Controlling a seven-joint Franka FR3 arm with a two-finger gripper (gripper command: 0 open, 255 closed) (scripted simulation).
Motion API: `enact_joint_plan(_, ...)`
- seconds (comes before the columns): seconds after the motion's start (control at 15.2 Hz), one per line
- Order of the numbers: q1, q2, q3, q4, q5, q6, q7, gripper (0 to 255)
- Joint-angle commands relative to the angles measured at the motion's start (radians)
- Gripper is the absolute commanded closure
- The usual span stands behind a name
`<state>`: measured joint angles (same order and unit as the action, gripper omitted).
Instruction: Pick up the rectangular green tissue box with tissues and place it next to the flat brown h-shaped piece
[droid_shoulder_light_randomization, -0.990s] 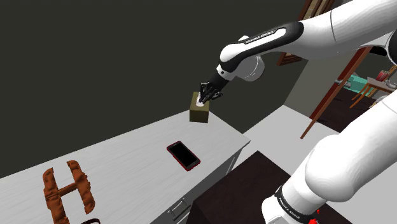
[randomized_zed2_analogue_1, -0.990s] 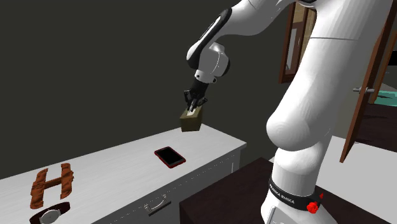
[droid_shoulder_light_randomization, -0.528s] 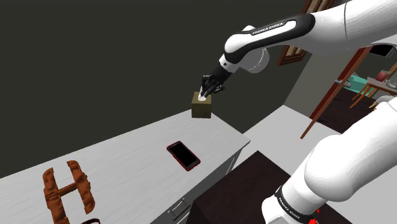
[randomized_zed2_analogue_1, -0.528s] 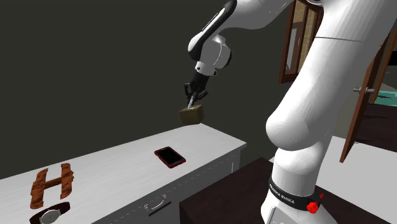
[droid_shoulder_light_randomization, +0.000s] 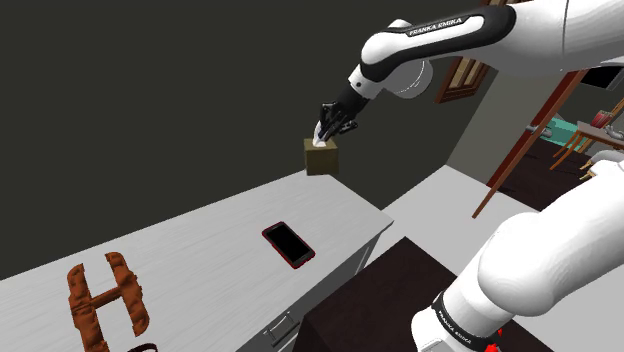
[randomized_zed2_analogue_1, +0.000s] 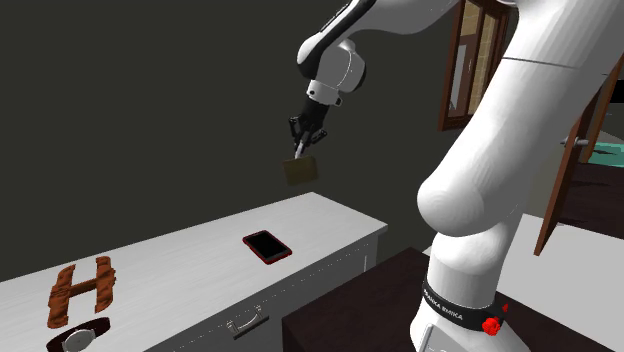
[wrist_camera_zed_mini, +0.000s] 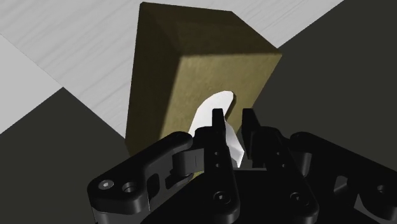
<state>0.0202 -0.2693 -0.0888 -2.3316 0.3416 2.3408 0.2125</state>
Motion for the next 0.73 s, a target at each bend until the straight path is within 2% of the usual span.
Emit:
enact_joint_plan(0.0,-0.002,-0.009,0.003,0.025,-0.010,-0.029,0.015,255)
enact_joint_plan(0.66,-0.011,-0.039,0.006,0.129,-0.044,-0.159,0.062,255)
